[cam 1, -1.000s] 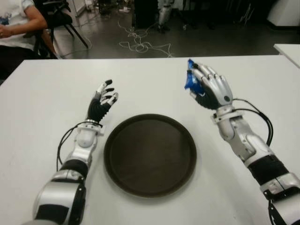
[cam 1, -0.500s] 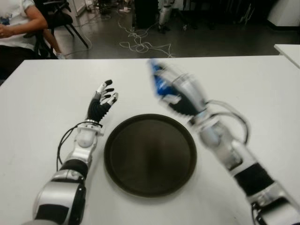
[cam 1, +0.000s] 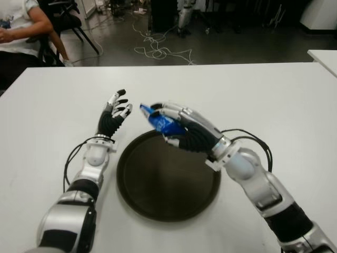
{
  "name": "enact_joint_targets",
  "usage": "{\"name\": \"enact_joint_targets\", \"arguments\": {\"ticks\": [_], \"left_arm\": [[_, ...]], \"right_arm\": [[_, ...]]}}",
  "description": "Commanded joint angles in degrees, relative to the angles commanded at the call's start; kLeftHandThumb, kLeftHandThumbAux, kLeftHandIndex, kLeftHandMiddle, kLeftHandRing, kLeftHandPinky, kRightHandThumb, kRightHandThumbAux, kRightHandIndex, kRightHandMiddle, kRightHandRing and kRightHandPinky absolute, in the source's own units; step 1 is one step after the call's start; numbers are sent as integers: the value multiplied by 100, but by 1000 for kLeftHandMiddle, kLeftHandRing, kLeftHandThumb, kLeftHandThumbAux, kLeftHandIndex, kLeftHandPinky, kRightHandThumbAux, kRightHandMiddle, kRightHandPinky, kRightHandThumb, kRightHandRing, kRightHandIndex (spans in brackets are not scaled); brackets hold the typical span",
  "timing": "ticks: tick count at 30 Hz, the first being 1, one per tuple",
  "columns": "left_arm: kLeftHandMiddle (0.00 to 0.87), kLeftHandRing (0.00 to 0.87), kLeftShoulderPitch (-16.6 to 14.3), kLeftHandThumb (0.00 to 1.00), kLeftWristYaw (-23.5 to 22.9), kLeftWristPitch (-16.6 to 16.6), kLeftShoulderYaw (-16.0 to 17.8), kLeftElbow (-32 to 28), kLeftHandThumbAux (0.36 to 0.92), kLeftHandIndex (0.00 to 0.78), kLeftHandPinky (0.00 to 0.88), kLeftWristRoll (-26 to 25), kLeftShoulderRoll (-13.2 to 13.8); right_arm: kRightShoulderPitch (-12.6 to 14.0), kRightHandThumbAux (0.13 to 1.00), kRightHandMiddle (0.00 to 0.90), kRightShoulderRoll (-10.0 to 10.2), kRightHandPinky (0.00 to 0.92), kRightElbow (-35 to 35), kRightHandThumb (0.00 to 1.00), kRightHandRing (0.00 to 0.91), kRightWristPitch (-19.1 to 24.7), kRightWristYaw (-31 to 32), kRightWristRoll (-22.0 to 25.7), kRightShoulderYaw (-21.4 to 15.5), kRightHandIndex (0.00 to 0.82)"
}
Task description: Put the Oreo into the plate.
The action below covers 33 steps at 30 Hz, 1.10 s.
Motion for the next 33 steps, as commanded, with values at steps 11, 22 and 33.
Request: {"name": "enact_joint_targets", "arguments": {"ticks": [11, 22, 33], "left_arm": [[123, 143, -16, 569, -29, -5, -10, 12, 471, 112, 201, 1, 10], [130, 148, -14, 557, -85, -31, -1, 12, 467, 115, 208, -20, 23], [120, 132, -6, 527, -232, -45, 44, 9, 459, 108, 183, -97, 25]], "right_arm": [[15, 716, 830, -311, 819, -770, 705, 827, 957, 1203, 457, -86, 439], [-97, 716, 805, -513, 807, -966, 705, 816, 1575, 1478, -50, -15, 438], [-358, 723, 749, -849, 731, -947, 693, 755, 1789, 1761, -935, 163, 431]]}}
